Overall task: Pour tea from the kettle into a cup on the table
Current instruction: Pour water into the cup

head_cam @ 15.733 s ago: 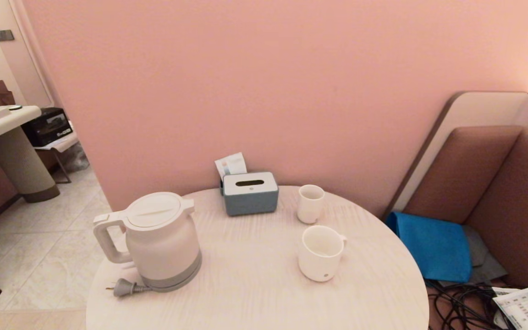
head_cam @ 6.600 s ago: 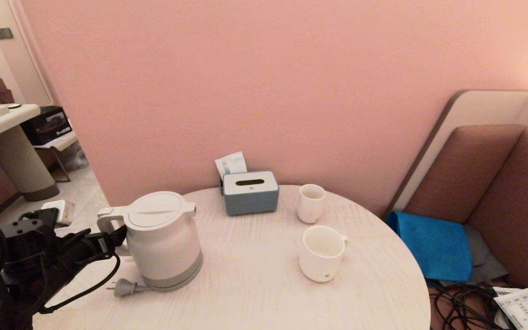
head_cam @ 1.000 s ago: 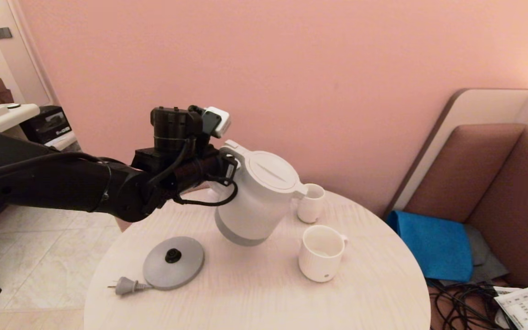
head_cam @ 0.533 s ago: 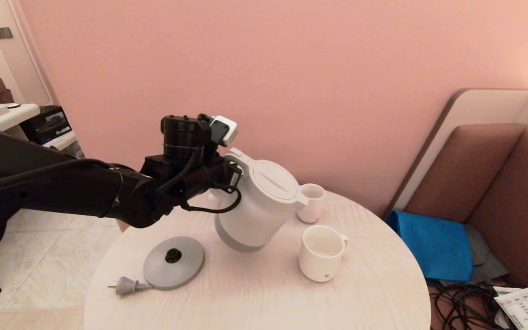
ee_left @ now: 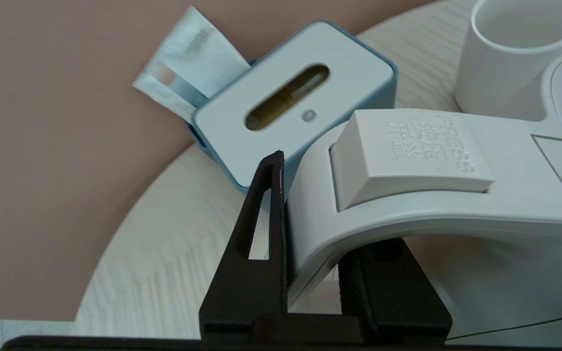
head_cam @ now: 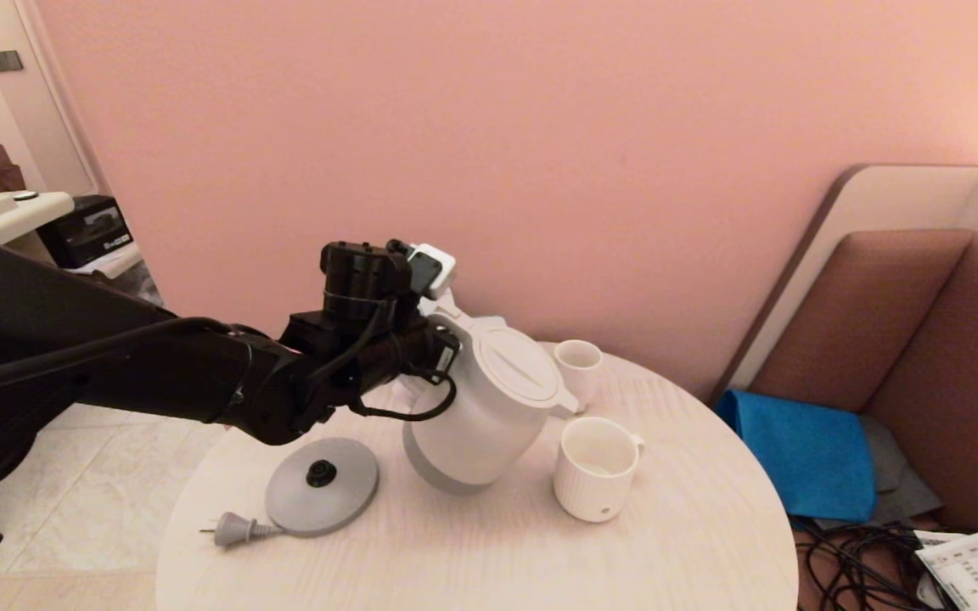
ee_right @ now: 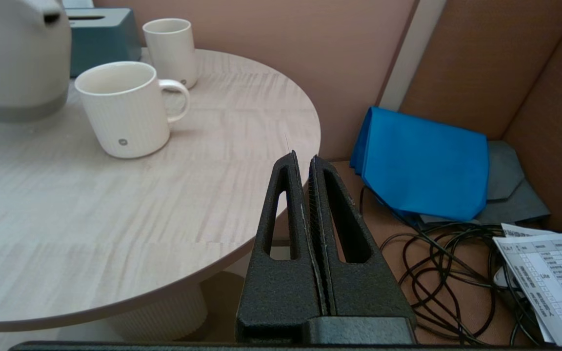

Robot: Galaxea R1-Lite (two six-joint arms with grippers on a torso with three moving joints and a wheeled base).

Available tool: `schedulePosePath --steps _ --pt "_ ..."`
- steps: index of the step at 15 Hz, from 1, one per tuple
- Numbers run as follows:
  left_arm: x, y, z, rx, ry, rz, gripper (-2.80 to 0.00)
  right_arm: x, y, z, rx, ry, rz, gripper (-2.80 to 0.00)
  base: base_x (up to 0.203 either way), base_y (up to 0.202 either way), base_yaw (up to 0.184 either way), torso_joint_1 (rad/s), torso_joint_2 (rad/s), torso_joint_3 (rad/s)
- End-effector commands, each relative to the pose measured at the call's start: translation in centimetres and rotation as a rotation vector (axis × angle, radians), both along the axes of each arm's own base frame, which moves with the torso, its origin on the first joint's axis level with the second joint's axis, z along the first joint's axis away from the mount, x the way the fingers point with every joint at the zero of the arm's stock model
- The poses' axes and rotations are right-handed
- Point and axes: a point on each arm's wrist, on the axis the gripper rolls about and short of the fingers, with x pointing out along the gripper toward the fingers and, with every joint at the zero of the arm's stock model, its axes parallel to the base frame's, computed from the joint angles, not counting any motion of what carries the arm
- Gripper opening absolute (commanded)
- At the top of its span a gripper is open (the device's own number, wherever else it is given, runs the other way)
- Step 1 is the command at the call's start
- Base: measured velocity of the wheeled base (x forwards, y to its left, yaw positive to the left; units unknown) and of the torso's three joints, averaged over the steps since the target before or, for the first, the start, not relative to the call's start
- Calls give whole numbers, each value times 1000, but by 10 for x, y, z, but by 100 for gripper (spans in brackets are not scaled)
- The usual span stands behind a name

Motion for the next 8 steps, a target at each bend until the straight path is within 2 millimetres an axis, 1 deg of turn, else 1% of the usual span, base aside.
schedulePosePath --steps 1,4,6,8 --pt "1 -3 -7 11 11 1 -280 0 0 0 0 2 0 -280 0 0 0 0 0 0" --pt "1 -10 -12 62 1 -20 -280 0 0 0 2 1 -6 -280 0 0 0 0 0 0" --pt "1 -16 -12 67 -7 -23 -280 0 0 0 14 0 -15 -280 0 0 0 0 0 0" --pt "1 -17 -13 83 -12 -27 -280 0 0 0 16 0 -16 -280 0 0 0 0 0 0"
